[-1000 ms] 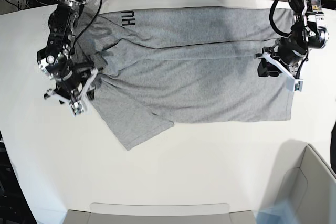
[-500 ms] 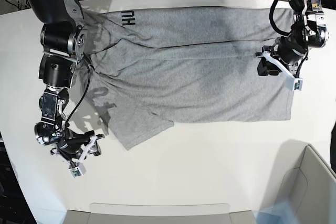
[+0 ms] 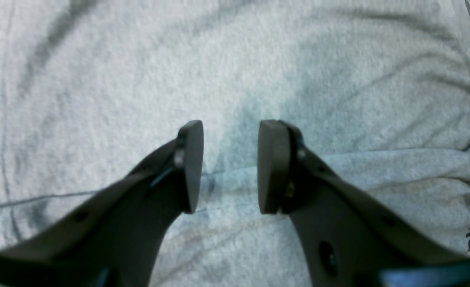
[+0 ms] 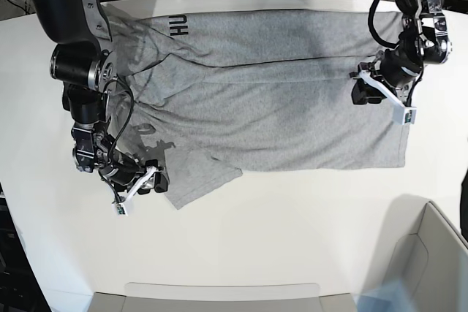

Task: Fold the T-shirt properly
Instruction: 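Move both grippers to the shirt's hem corners and grasp them, then lift the hem with both grippers and fold it over onto the shoulder edge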

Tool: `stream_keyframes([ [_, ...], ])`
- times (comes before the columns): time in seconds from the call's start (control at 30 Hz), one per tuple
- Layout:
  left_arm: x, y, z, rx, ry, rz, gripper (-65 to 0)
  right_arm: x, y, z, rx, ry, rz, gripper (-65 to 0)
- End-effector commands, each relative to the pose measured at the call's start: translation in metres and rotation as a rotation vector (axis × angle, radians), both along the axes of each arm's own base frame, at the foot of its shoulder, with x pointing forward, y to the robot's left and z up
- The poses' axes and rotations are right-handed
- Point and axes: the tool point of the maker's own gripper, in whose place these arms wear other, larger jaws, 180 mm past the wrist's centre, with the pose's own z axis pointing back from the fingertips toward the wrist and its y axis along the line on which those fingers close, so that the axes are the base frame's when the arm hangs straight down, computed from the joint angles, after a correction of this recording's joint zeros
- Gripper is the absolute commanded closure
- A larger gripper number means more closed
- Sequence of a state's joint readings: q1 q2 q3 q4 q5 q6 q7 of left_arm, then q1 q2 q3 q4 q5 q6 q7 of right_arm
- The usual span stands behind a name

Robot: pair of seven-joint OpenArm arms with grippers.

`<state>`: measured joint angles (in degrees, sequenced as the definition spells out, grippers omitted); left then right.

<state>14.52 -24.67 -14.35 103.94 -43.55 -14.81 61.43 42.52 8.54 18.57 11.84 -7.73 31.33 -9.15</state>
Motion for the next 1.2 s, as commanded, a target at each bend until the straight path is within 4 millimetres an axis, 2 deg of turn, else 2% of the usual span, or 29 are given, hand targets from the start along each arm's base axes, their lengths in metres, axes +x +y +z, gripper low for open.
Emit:
stream_keyframes([
  [0.0,0.007,0.004,0.007,0.003,-0.031,0.004,-23.6,0.005,0.004,0.006,-0.013,0.005,0.021,-31.7],
  [0.07,0.007,0.008,0.001,-0.004,-0.015,0.019,-23.6,0.004,0.015,0.005,0.0,0.009,0.034,-31.7],
  [0.17,0.024,0.014,0.003,-0.014,-0.033,0.04,-23.6,0.002,0.027,0.003,0.0,0.015,0.065,-31.7],
  [0.27,0.038,0.023,-0.001,-0.027,-0.029,0.07,-23.6,-0.007,0.048,-0.007,-0.079,0.037,0.173,-31.7],
  [0.37,0.061,0.033,0.004,-0.043,-0.054,0.102,-23.6,-0.013,0.068,-0.012,-0.108,0.044,0.238,-31.7],
  [0.57,0.116,0.085,0.03,-0.023,-0.113,0.194,-24.1,-0.007,0.069,-0.005,-0.087,0.031,0.218,-31.7],
  [0.67,0.143,0.107,0.03,0.057,-0.131,0.212,-29.2,-0.007,0.064,-0.006,-0.095,0.032,0.214,-31.7],
  [0.77,0.164,0.122,0.016,0.147,-0.118,0.213,-34.7,-0.007,0.062,-0.007,-0.098,0.034,0.213,-31.7],
  [0.87,0.175,0.139,-0.005,0.176,-0.087,0.256,-35.1,-0.009,0.06,-0.009,-0.101,0.039,0.209,-31.7],
  [1.0,0.176,0.137,-0.026,0.147,-0.038,0.161,-35.2,-0.01,0.052,-0.011,-0.106,0.043,0.199,-31.7],
  [1.17,0.169,0.151,-0.046,0.141,-0.016,0.202,-35.1,-0.009,0.043,-0.011,-0.116,0.045,0.186,-31.7],
])
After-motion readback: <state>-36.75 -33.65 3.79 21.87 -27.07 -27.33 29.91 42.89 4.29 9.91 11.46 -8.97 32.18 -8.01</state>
